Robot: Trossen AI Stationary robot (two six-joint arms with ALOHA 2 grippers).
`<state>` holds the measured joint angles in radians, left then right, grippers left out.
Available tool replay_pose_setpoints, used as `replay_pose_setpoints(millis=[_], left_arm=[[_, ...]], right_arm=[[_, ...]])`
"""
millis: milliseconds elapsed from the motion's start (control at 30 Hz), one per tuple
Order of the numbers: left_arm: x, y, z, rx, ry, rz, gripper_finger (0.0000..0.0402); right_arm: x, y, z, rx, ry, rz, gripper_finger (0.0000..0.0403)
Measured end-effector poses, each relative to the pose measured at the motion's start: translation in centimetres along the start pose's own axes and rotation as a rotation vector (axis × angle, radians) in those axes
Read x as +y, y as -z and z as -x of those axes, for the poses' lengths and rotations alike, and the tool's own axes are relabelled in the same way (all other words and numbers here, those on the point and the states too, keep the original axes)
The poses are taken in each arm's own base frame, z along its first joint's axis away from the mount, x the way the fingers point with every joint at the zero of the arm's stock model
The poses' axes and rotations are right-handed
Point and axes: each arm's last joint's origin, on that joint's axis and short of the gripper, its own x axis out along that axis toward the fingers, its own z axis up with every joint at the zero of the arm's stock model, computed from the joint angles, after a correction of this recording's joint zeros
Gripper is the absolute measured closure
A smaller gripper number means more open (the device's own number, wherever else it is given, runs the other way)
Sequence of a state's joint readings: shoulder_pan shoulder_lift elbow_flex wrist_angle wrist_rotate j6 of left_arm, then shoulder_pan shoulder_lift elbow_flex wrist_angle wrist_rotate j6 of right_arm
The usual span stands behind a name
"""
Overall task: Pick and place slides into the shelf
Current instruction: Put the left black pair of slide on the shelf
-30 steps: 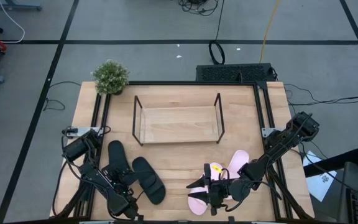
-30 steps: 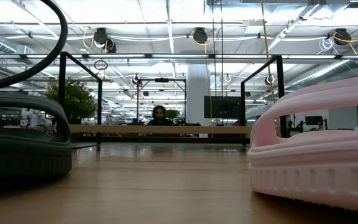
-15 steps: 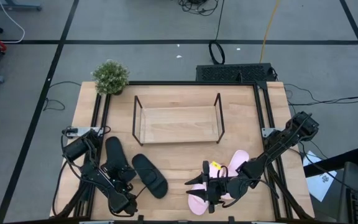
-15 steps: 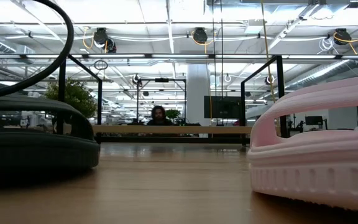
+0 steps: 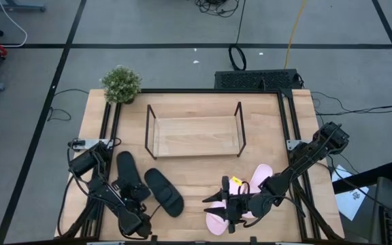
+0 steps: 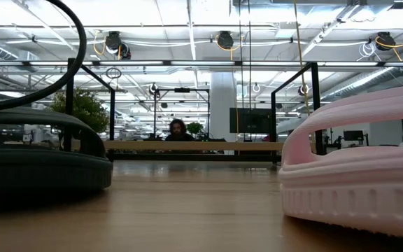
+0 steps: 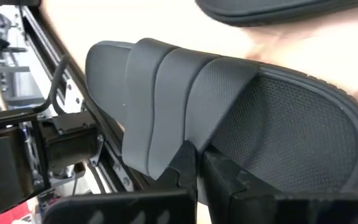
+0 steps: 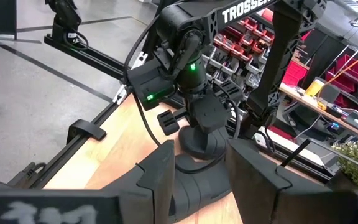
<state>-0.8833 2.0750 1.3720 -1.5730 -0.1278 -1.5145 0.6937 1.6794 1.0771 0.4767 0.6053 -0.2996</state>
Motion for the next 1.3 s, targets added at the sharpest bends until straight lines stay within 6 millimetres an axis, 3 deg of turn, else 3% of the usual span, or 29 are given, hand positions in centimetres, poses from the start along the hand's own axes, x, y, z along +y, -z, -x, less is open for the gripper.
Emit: replay_pose_setpoints(millis=[1067, 1300], left_arm=[[-0.2, 0.4, 5.8, 0.005, 0.239, -0.091, 0.0402], [1.9, 0.4, 7.8, -0.016, 0.333, -0.051, 0.0402]], right_arm=[[-0.8, 0.4, -0.5, 0.02, 0.023, 0.001, 0.0268], [-1.3, 0.5, -0.8, 0.027, 0.038, -0.027, 0.0268]])
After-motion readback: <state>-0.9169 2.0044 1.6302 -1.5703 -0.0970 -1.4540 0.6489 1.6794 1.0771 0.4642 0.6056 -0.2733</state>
